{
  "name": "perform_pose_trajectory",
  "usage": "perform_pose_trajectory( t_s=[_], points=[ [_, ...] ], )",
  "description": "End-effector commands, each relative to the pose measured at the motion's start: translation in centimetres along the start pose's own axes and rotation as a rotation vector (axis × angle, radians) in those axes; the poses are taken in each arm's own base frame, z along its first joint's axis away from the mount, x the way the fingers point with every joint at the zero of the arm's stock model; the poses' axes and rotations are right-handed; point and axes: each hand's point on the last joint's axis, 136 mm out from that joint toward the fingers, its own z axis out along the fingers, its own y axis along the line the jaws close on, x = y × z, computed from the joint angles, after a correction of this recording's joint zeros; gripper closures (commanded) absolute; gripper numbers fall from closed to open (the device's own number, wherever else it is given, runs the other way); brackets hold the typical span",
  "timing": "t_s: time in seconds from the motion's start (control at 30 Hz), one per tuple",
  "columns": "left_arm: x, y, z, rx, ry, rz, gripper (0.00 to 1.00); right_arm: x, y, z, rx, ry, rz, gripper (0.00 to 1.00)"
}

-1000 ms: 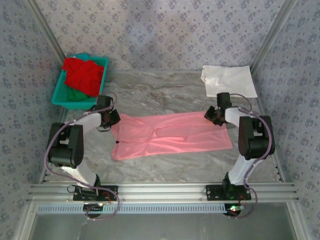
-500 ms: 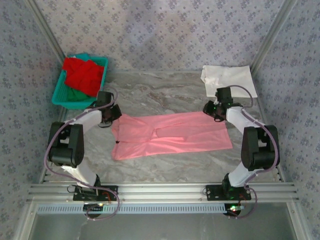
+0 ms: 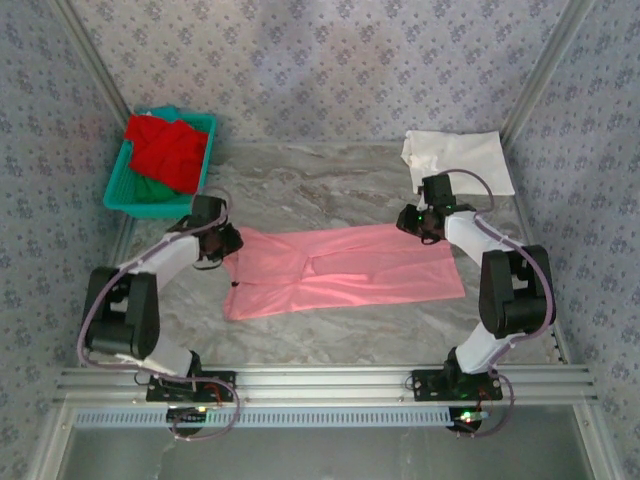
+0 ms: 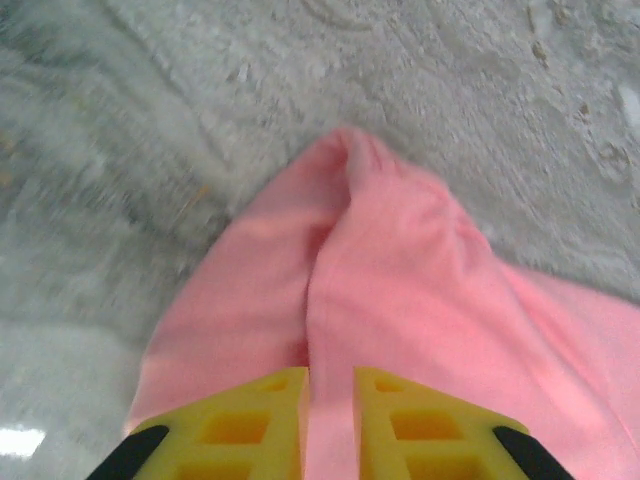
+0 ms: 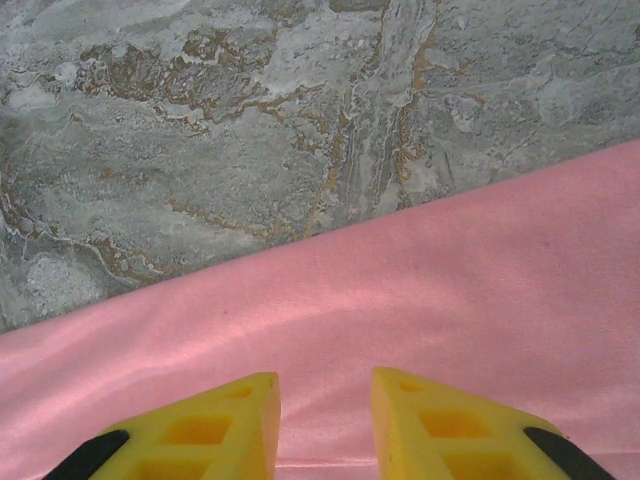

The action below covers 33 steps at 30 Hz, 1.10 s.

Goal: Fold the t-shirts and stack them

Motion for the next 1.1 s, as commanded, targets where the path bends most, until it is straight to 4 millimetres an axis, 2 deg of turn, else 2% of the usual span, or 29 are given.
perform_pose_trajectory(
  t_s=[0.0,0.17,0.3,0.53,0.63,0.87,1.03,1.07],
  points=[
    [3.4,1.3,-1.3,-0.021,0.077,-0.029,0.79,0.5,0.0,0.0,0.000,0.019,-0.021,0.68],
    [7.1,2.5,-1.6,-0.032,0.163,-0.039,0.77,1.0,0.1,0.4,0.000,0.024,-0.020,0.68],
    [8.1,2.7,-1.0,-0.027,0.188,-0.031,0.75,1.0,0.6,0.6,-0.004,0.028,-0.030,0.68],
    [8.2,2.1,-0.2,-0.018,0.187,-0.012,0.80,1.1,0.6,0.6,0.013,0.026,-0.046,0.68],
    [8.0,2.0,-0.3,-0.022,0.182,-0.003,0.89,1.3,0.5,0.6,0.019,0.027,-0.048,0.68],
    [7.6,2.1,-0.7,-0.043,0.165,0.005,1.00,1.5,0.4,0.7,0.025,0.030,-0.054,0.68],
    [7.2,1.8,-1.4,-0.048,0.151,0.016,1.00,1.5,0.4,0.9,0.024,0.033,-0.054,0.68],
    [7.1,1.7,-1.5,-0.046,0.150,0.019,0.97,1.5,0.4,0.9,0.023,0.034,-0.054,0.68]
  ],
)
